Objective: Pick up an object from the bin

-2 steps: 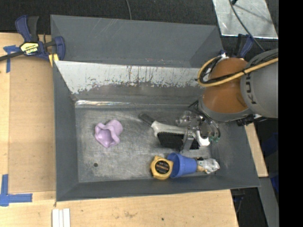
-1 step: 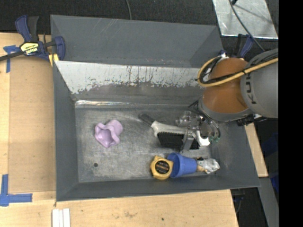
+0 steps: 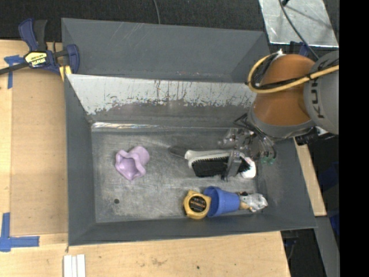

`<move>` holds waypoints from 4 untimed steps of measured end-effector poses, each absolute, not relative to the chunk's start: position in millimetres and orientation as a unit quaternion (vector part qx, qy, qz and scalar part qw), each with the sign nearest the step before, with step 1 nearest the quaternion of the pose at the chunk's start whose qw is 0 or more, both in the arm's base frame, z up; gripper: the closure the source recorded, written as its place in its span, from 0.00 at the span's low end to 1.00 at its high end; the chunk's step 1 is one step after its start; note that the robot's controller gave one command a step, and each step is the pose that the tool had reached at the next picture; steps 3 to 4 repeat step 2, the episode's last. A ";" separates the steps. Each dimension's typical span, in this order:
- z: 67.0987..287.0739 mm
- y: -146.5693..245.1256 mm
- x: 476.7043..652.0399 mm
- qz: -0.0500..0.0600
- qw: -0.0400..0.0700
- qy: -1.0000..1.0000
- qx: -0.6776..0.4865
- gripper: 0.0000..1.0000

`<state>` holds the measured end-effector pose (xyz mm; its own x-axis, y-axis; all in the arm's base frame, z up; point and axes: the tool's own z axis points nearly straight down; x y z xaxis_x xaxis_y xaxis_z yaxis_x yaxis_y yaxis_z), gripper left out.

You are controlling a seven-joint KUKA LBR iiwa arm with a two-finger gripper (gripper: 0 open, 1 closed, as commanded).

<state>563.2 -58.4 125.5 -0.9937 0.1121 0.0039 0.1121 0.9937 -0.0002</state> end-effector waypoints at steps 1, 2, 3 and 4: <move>161.6 -56.7 565.9 0.000 -0.003 -0.999 -0.051 1.00; 200.8 -53.1 562.2 0.000 0.003 -0.998 -0.070 1.00; 200.8 -53.1 562.2 0.000 0.003 -0.998 -0.070 1.00; 200.8 -53.1 562.2 0.000 0.003 -0.998 -0.070 1.00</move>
Offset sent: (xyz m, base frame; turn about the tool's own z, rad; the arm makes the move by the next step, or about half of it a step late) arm -0.0004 0.0081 0.1093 0.0508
